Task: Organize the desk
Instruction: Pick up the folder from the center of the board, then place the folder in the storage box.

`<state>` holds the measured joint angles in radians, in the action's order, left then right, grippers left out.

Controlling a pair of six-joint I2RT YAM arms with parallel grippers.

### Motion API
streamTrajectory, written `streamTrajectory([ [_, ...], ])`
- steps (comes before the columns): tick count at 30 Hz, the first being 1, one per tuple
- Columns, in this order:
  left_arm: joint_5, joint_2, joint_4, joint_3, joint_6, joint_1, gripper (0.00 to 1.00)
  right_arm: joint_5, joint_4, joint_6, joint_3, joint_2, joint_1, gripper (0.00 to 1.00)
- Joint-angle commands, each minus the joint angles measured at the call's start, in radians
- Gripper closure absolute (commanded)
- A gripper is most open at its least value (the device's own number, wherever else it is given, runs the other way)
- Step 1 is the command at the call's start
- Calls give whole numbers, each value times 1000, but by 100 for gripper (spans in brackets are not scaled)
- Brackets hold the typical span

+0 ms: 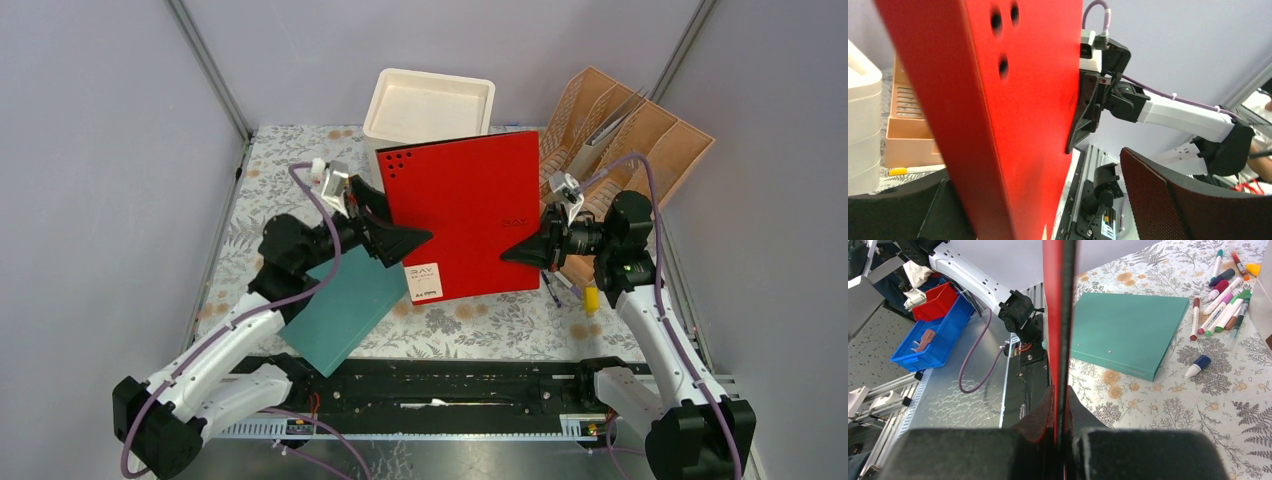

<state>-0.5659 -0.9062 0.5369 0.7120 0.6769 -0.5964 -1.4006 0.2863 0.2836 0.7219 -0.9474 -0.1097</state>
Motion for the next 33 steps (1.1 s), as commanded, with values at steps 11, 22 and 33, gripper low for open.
streamTrajectory([
  [11, -288, -115, -613, 445, -354, 9, 26, -17, -36, -84, 57, 11, -1, 100],
  [22, -304, -93, -649, 464, -372, 24, 51, -14, -43, -90, 57, 6, -1, 100],
  [33, -361, -62, -649, 451, -369, 55, 45, -19, -44, -92, 59, -1, -1, 100],
])
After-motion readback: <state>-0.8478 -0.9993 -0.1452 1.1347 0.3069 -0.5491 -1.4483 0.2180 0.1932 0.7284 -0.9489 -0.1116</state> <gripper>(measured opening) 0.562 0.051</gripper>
